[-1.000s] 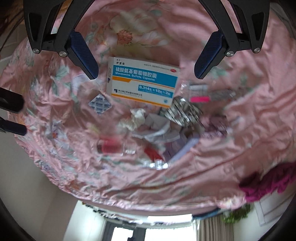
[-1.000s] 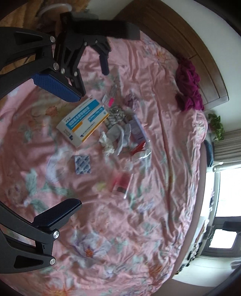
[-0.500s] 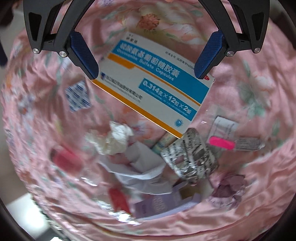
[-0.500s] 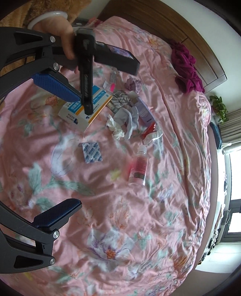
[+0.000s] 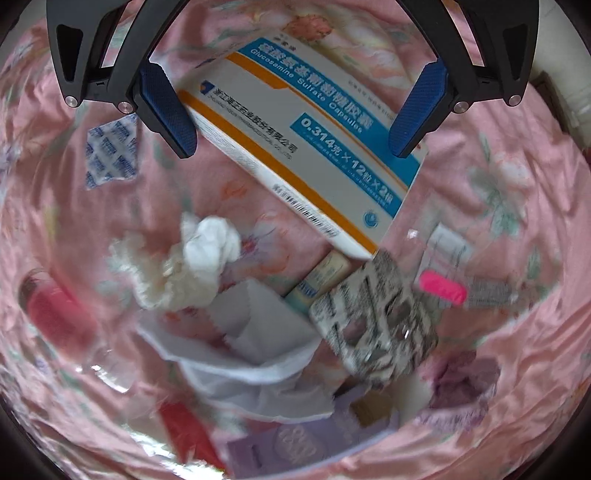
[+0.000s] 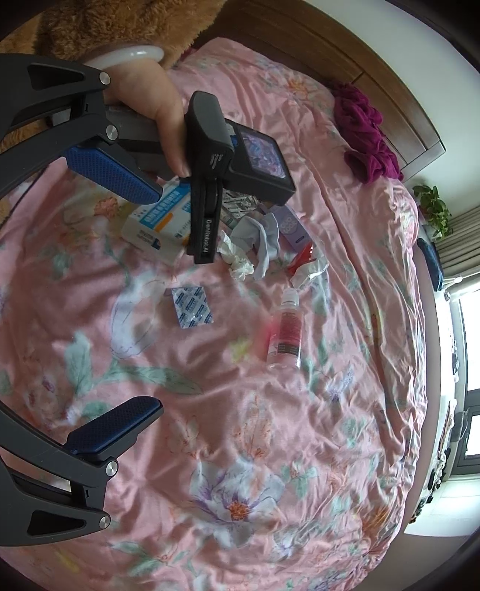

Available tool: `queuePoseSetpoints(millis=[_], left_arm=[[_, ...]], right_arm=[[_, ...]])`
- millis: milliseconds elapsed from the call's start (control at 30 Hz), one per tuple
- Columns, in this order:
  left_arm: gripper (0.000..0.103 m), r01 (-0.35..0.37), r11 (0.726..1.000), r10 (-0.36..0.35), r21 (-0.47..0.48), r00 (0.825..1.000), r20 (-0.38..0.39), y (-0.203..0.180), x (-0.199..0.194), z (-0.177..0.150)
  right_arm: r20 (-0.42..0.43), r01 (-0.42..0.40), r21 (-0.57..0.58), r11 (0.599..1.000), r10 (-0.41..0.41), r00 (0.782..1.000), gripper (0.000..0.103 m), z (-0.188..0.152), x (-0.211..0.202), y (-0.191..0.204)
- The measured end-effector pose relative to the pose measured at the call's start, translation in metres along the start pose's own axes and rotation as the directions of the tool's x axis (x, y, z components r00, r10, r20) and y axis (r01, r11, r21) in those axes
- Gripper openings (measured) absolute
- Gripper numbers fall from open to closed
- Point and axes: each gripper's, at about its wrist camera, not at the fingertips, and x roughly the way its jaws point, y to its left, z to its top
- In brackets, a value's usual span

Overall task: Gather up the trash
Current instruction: 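Lower the left tool onto the blue-and-white medicine box and grasp it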

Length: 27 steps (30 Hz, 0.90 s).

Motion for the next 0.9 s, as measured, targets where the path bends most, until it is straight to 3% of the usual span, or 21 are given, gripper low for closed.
queuePoseSetpoints(millis=[167, 367, 467, 600, 667, 800, 900], left_arm=[[0.103, 0.046, 0.986, -0.056, -0.161, 0.997, -0.059, 0.018, 0.009, -0.007], [0.103, -0.01, 0.995, 0.007, -0.102, 0.999, -0.036, 0.0, 0.008, -0.017], [0.095, 0.019, 0.992, -0.022, -0.126, 1.0, -0.021, 0.003, 0.01, -0.014], [0.067, 0.057, 0.995, -0.055, -0.086, 0.998, 0.031, 0.021, -0.016, -0.006], [0.063, 0.068, 0.995, -0.066, -0.077, 0.997, 0.036, 0.021, -0.021, -0.002], [0.059, 0.148, 0.978, -0.147, -0.15, 0.989, 0.016, 0.038, -0.017, 0.006], [0.062, 0.187, 0.964, -0.189, -0.187, 0.982, 0.005, 0.051, -0.019, 0.007]], right_arm=[[-0.003, -0.005, 0.022, 1.0, 0.005, 1.0, 0.103, 0.0, 0.002, -0.004], [-0.011, -0.006, 0.017, 1.0, 0.007, 1.0, 0.103, 0.001, 0.004, -0.003], [-0.018, -0.009, 0.017, 1.0, 0.009, 1.0, 0.103, 0.002, 0.007, -0.002], [-0.026, -0.012, 0.013, 1.0, 0.013, 1.0, 0.103, 0.003, 0.01, -0.001], [-0.031, -0.017, 0.016, 1.0, 0.018, 0.999, 0.103, 0.003, 0.012, 0.0], [-0.035, -0.022, 0.012, 1.0, 0.023, 0.999, 0.103, 0.005, 0.014, 0.002], [-0.035, -0.028, 0.01, 1.0, 0.028, 0.999, 0.103, 0.005, 0.015, 0.004]])
